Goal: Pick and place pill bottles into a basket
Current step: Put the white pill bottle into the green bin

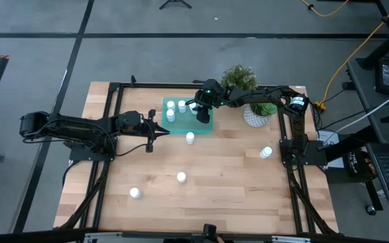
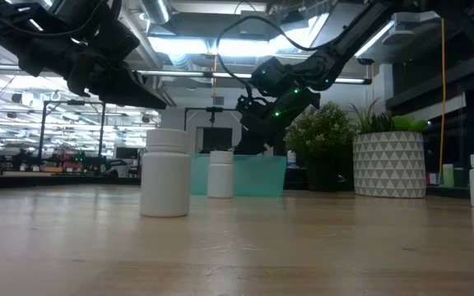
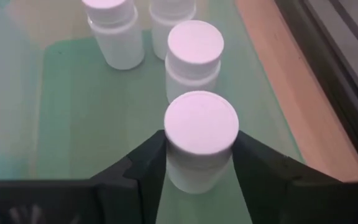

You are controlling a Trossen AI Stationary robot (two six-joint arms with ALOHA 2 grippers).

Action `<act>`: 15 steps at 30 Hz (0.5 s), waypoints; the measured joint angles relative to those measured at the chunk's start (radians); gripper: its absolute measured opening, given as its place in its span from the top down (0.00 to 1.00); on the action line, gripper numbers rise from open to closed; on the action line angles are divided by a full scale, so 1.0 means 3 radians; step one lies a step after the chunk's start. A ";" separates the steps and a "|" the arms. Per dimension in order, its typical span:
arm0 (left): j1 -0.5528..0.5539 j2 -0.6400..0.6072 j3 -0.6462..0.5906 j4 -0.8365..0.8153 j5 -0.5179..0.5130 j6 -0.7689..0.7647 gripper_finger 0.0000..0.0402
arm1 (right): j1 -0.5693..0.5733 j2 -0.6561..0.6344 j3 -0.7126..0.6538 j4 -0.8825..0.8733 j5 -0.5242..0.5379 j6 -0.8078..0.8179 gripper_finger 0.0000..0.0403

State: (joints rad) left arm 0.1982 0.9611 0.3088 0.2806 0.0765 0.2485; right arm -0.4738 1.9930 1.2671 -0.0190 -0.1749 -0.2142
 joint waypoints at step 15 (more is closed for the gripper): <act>0.0000 0.0000 0.0000 0.0000 0.0009 0.0000 0.94 | -0.0002 -0.0025 0.0000 -0.0010 0.0001 -0.0012 0.44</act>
State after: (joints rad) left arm 0.1982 0.9611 0.3088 0.2806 0.0791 0.2485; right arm -0.4744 1.9854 1.2672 -0.0220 -0.1745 -0.2178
